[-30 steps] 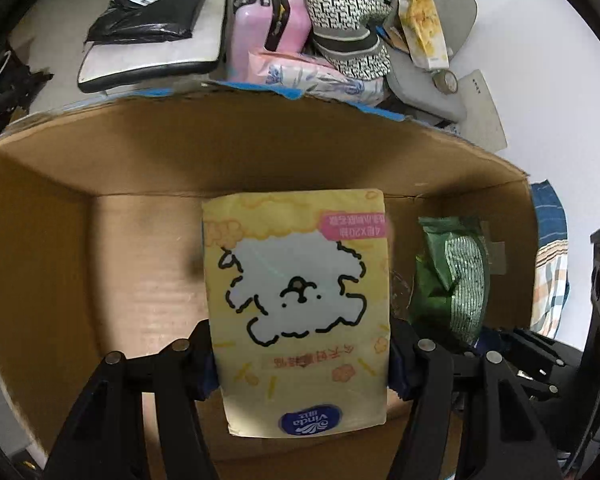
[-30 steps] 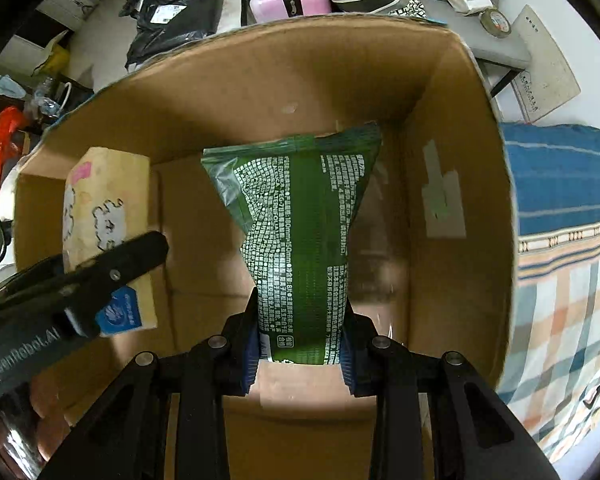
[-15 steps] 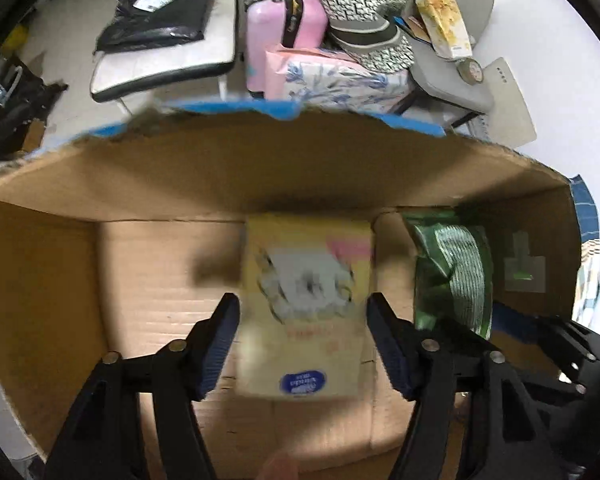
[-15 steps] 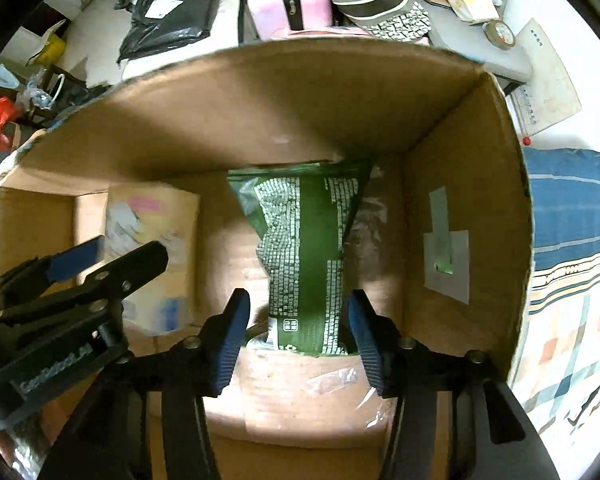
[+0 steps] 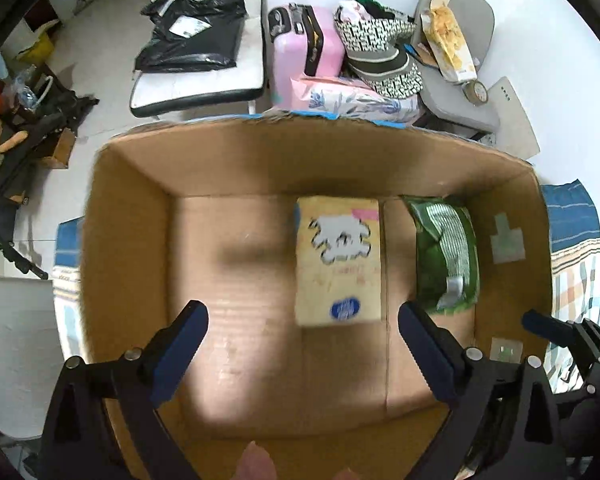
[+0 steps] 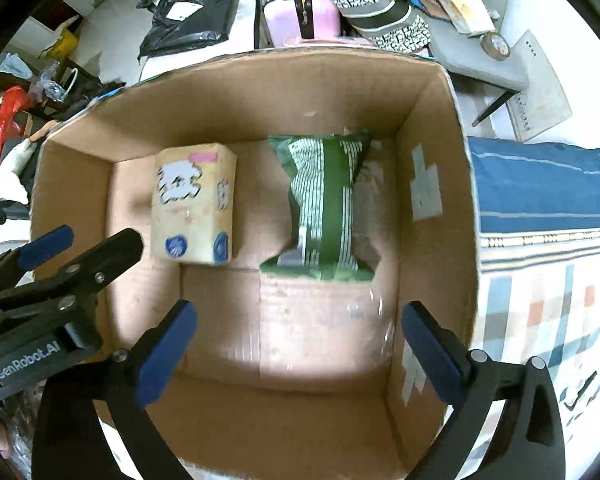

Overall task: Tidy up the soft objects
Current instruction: 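Open both tools to drop the green bag and tissue pack inside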

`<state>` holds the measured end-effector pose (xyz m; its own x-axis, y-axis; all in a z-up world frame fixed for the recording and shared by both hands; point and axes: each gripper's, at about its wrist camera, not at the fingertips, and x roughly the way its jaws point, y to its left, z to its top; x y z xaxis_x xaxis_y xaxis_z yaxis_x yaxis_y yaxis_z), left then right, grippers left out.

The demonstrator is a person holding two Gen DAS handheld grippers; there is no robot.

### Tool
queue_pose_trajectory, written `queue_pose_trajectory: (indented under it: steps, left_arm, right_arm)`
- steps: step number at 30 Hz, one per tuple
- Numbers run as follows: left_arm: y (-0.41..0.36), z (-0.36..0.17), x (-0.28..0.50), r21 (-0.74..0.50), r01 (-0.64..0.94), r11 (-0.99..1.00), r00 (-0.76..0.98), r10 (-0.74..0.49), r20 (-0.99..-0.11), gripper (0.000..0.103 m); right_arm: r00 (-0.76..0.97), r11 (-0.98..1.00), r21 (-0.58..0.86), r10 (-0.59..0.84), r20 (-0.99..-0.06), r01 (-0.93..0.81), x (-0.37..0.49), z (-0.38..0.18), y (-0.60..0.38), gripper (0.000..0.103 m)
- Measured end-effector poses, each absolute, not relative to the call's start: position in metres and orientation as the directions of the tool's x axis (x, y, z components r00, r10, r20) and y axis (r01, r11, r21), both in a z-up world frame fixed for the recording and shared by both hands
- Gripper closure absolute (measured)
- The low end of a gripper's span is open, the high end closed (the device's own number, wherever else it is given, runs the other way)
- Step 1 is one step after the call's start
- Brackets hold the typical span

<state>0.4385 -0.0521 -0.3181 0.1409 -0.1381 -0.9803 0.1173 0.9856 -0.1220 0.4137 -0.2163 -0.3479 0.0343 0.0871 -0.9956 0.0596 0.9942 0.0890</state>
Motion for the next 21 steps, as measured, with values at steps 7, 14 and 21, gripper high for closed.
queue_pose_trajectory:
  steps: [7, 14, 21]
  left_arm:
    - [-0.041, -0.277, 0.388, -0.091, 0.108, 0.990, 0.230, -0.114, -0.966, 0.006]
    - [-0.025, -0.236, 0.348, -0.102, 0.064, 0.993, 0.294, -0.116, -0.949, 0.006]
    - [-0.021, -0.197, 0.308, -0.115, 0.049, 0.992, 0.348, -0.125, -0.929, 0.006]
  right_arm:
    - [0.098, 1.000, 0.020, 0.018, -0.995, 0.016, 0.372, -0.313, -0.204, 0.000]
    - [0.200, 1.000, -0.008, -0.009, -0.980, 0.009, 0.329, -0.265, -0.199, 0.000]
    - [0.262, 1.000, 0.031, 0.031, -0.965, -0.004, 0.291, -0.224, -0.193, 0.000]
